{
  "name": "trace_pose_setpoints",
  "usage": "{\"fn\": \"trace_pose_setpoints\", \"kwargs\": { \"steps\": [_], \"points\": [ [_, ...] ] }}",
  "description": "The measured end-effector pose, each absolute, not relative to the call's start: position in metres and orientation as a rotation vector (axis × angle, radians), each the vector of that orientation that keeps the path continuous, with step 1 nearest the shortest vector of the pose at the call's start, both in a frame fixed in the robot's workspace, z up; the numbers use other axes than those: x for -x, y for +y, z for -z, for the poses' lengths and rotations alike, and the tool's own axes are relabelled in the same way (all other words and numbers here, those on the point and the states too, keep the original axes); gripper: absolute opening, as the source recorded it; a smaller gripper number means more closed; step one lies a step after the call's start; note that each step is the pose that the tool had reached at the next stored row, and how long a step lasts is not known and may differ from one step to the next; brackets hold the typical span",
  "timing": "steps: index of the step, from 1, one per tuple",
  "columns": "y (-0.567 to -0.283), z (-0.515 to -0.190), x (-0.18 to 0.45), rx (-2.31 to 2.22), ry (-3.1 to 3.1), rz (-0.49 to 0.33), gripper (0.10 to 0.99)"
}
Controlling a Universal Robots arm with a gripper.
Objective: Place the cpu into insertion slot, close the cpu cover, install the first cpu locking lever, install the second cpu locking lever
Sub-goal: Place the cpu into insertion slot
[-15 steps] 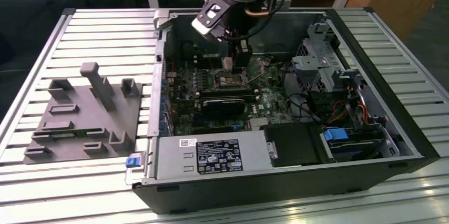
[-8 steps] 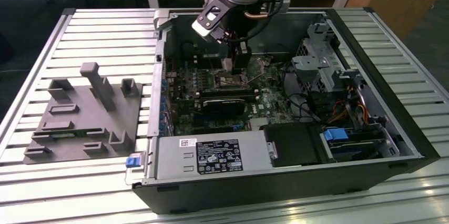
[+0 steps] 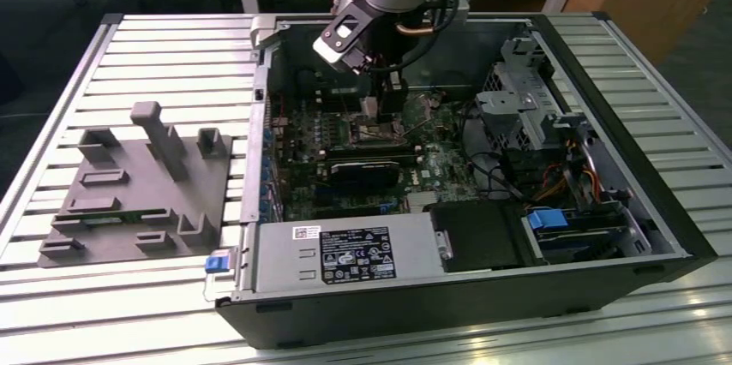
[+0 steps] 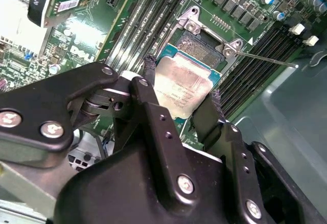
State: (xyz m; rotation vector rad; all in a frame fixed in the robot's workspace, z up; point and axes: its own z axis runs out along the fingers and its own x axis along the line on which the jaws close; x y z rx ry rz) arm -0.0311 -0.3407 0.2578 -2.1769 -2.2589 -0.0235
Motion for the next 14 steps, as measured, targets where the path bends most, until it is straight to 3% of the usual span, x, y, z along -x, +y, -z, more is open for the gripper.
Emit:
{"fn": "trace_pose_setpoints", "kwargs": {
  "steps": [14],
  "points": [
    [-0.3388,-0.2525,0.0311,2.177,-2.259,0.023,0.541]
  ]
}}
